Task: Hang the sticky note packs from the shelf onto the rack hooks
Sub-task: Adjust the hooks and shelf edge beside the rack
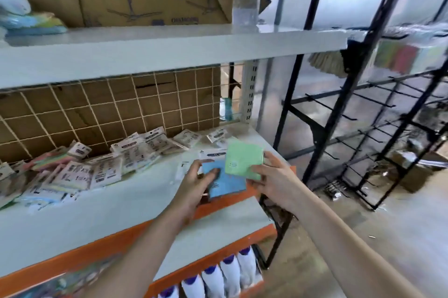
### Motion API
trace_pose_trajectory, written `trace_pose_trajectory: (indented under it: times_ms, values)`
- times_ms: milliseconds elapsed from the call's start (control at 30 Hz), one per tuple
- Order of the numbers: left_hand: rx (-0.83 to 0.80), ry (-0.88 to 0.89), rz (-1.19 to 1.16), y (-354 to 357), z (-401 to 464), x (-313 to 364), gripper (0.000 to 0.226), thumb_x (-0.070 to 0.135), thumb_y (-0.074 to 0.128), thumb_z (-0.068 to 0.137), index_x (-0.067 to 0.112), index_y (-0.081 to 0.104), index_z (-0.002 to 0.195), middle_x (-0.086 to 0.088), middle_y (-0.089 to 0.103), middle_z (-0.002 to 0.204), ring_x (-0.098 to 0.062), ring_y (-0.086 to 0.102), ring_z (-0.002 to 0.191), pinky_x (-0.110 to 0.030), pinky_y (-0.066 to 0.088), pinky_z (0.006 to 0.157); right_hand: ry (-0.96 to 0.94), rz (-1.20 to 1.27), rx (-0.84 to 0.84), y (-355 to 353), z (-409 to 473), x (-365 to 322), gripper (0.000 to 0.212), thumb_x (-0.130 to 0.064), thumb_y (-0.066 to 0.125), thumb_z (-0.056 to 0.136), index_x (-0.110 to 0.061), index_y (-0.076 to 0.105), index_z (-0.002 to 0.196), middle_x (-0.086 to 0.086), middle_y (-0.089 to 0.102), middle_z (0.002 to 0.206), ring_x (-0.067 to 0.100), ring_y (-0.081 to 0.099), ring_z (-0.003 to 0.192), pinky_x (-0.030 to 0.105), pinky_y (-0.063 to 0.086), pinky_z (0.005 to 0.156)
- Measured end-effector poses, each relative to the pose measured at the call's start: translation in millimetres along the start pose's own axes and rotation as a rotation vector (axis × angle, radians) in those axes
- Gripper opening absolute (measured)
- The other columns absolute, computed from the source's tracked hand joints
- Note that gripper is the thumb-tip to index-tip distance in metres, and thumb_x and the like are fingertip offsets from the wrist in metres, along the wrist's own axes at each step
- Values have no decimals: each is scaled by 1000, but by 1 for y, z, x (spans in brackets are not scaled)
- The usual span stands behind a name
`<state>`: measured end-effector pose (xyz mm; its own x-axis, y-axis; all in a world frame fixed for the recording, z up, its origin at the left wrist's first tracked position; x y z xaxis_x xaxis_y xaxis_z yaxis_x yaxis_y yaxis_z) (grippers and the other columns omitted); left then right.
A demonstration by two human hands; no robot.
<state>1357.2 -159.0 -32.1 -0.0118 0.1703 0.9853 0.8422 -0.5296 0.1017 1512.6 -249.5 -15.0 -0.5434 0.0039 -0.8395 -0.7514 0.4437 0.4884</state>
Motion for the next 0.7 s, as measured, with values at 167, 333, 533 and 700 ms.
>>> trace_pose_trajectory:
  times_ms: [167, 333, 533, 700]
  values:
    - [-223, 46, 63, 113, -16, -3, 17, 30, 62, 88, 30, 54, 102, 5, 73, 82, -13, 71, 69, -26, 51, 48, -139, -345, 101, -89, -58, -41, 38, 7, 51, 91, -20, 50, 117, 15, 64, 104, 20, 68, 78, 28, 50, 52]
    - [-398, 116, 99, 215, -37, -2, 33, 28, 68, 79, 27, 53, 109, -1, 71, 96, -19, 71, 85, -31, 56, 58, -260, -578, 383, -166, -107, -77, 6, -23, 54, 97, -22, 49, 94, 7, 61, 92, 13, 59, 71, 25, 45, 51]
    - [-535, 182, 109, 302, -37, 0, 34, 20, 68, 83, 26, 53, 113, -3, 68, 109, -23, 67, 100, -47, 55, 85, -394, -560, 494, -228, -153, -132, 14, -18, 61, 93, -16, 56, 80, -3, 67, 75, 3, 62, 58, 17, 45, 49]
    - [-641, 189, 30, 361, -18, 14, 34, 31, 66, 76, 31, 55, 108, 7, 73, 95, -13, 71, 85, -25, 56, 63, -468, -442, 463, -269, -161, -170, 16, -11, 59, 93, -24, 58, 103, 9, 71, 101, 17, 67, 78, 31, 52, 61]
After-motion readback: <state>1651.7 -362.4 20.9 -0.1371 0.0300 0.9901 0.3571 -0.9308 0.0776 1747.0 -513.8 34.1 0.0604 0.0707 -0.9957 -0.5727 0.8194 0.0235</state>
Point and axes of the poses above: each hand's wrist, its own z-axis towards the middle knuckle, its own y-axis out of the palm, x = y × z, the point moved 6 cm from there along z, towards the middle knuckle
